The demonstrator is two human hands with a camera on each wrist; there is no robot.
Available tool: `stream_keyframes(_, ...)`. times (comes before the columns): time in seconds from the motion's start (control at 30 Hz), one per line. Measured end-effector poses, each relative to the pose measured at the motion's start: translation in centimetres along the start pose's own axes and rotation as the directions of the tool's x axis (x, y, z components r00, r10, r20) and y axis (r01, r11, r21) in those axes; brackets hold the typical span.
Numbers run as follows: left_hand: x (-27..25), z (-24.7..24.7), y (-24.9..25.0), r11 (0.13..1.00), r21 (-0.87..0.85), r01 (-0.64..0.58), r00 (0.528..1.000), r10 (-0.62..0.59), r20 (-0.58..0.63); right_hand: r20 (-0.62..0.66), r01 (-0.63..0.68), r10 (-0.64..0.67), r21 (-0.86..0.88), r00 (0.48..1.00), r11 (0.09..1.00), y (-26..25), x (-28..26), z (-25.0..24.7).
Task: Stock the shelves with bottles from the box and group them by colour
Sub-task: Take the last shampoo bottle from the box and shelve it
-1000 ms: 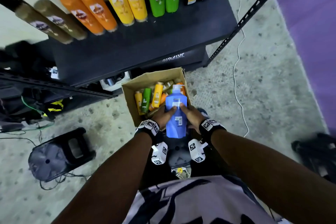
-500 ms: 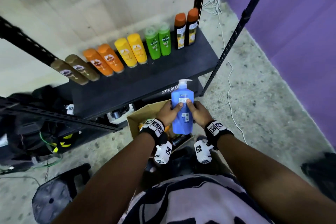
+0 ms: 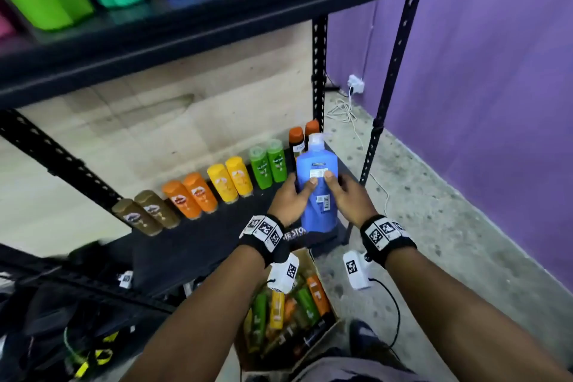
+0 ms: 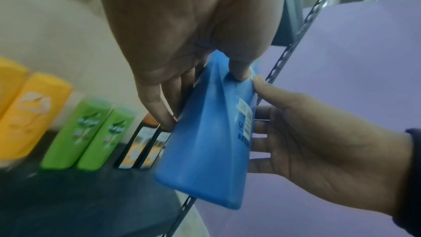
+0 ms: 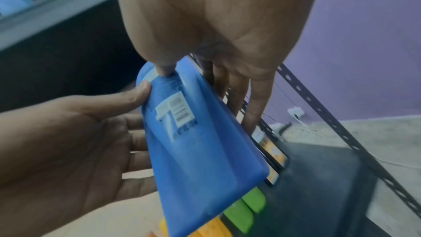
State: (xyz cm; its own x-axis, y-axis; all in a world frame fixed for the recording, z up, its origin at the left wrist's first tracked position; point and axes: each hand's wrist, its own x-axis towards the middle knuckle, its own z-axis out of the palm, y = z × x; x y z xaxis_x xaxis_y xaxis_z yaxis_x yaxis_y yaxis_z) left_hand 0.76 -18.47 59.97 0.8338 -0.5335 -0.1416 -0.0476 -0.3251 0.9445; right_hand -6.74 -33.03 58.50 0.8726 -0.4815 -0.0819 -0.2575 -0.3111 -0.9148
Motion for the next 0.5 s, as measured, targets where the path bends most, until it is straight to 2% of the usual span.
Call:
stream_keyframes(0.13, 0.9, -0.8, 4.7, 0.989, -0.034, -0.144, 0.988, 0.142, -0.051, -0.098, 0.142, -0.144, -0.026, 0.985, 0.989, -4.1, 1.1, -2.6)
stream_keyframes(0.27, 1.1, -1.5, 9.2, 0.97, -0.076, -0.231, 0.97, 0.223, -0.096, -0.158, 0.246, -0.246, -0.02, 0.956, 0.969, -8.4, 1.8, -4.9)
stream_keyframes(0.5, 0.6, -3.3, 16.8, 0.908, -0.027, -0.418, 0.9, 0.41, -0.145, -0.228, 0.398, -0.391, -0.017, 0.892, 0.917, -15.6, 1.4, -8.8)
